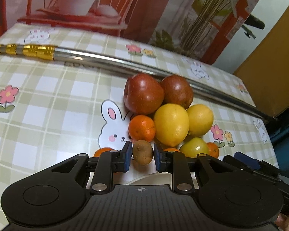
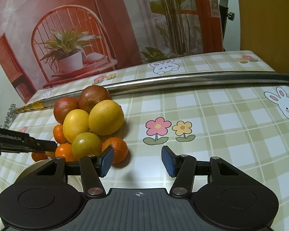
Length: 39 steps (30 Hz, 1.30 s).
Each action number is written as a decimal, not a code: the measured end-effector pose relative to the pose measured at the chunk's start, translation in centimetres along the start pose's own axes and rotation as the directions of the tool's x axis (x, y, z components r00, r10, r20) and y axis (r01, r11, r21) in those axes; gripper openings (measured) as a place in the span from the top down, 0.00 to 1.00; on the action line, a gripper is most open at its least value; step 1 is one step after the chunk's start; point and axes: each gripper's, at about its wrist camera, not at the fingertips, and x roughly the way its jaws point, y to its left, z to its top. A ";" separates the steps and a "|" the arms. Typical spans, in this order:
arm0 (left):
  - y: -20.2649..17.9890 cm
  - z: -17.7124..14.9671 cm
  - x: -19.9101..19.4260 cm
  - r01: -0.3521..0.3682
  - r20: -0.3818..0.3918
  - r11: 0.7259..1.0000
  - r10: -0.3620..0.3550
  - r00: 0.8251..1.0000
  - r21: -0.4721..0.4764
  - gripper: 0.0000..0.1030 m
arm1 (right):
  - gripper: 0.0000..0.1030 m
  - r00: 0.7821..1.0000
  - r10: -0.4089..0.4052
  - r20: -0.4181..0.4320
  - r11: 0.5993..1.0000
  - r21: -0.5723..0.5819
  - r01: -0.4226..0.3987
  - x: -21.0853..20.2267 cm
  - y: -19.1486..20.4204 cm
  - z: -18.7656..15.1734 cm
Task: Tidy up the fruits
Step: 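Grasp a mandarin with the right tool while the left tool carries the kiwi to the plate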
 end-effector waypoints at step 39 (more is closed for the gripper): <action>1.9 -4.9 -6.5 -0.002 0.109 0.999 0.005 0.994 -0.033 0.75 | 0.68 0.982 0.176 0.065 0.965 -0.208 -0.159 2.6 1.2 -2.4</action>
